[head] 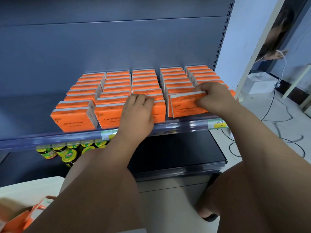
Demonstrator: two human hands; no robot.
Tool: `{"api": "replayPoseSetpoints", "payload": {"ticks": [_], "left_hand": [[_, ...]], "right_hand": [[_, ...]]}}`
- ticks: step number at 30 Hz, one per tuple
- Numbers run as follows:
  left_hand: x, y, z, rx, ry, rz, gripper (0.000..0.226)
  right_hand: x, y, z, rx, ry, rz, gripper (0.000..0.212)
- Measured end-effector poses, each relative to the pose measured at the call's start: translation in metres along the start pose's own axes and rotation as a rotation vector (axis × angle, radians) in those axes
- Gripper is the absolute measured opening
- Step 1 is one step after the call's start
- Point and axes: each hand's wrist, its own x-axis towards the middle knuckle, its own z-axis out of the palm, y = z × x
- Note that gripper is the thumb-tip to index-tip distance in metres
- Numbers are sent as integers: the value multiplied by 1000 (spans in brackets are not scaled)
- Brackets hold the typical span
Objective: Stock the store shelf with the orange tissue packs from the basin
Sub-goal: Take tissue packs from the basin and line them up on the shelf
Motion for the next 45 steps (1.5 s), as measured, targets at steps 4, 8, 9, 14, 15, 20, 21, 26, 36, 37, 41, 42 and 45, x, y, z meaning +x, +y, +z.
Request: {"api": "replayPoseSetpoints", "payload": {"ticks": [4, 8, 9, 14, 15, 20, 21, 26, 36, 37, 41, 42, 45], "left_hand": [[0, 17, -1, -73, 46, 91, 52], [2, 30, 4, -112, 19, 154, 60], [3, 32, 6, -111, 8, 154, 61], [7, 37, 12, -99, -13, 123, 56], [7, 37, 13, -94, -15, 116, 55], [7, 41, 15, -75, -38, 70, 50], [7, 41, 15, -71, -45, 65, 50], [6, 44, 14, -70, -47, 47, 51], [-4, 36, -4, -80, 58, -41, 48], [-5, 35, -5, -74, 45, -38, 47], [-7, 35, -5, -82, -48, -37, 47], [-7, 35, -4, -76, -65, -39, 47], [-7, 35, -2, -66, -89, -31, 49]], "right_hand": [[-1, 1, 5, -36, 24, -37, 40], [2, 5, 12, -84, 43, -75, 41], [3, 5, 13, -103, 42, -84, 40], [8, 13, 21, -190, 69, -70, 43], [8, 15, 22, -186, 82, -64, 43], [8, 15, 30, -250, 97, -87, 43], [7, 13, 31, -272, 102, -94, 43], [-6, 2, 35, -406, 157, -118, 46], [-28, -21, 67, -557, 167, -194, 27], [-28, -21, 69, -548, 167, -182, 27], [-22, -18, 71, -470, 151, -97, 28], [-21, -17, 72, -461, 150, -90, 29], [-20, -17, 75, -470, 148, -89, 30]]}}
